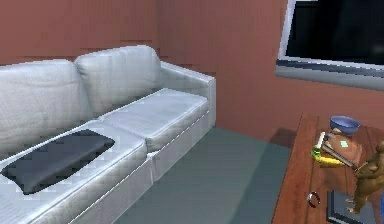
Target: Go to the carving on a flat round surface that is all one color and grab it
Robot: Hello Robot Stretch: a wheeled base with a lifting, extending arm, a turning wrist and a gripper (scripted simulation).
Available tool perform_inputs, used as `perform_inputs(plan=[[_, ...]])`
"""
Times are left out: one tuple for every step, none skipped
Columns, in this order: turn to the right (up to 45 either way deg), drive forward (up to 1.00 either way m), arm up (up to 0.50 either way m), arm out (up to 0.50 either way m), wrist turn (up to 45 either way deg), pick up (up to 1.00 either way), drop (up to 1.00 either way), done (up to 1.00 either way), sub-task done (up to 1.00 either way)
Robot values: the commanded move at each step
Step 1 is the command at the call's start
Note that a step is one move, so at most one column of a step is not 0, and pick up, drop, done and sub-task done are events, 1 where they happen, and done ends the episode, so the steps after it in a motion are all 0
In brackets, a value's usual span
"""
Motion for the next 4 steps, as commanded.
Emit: perform_inputs(plan=[[0.0, 0.00, -0.30, 0.00, 0.0, 0.00, 0.00, 0.00, 0.00], [0.0, 0.00, 0.00, 0.00, 0.0, 1.00, 0.00, 0.00, 0.00], [0.0, 0.00, 0.10, 0.00, 0.0, 0.00, 0.00, 0.00, 0.00], [0.0, 0.00, 0.00, 0.00, 0.0, 0.00, 0.00, 1.00, 0.00]])
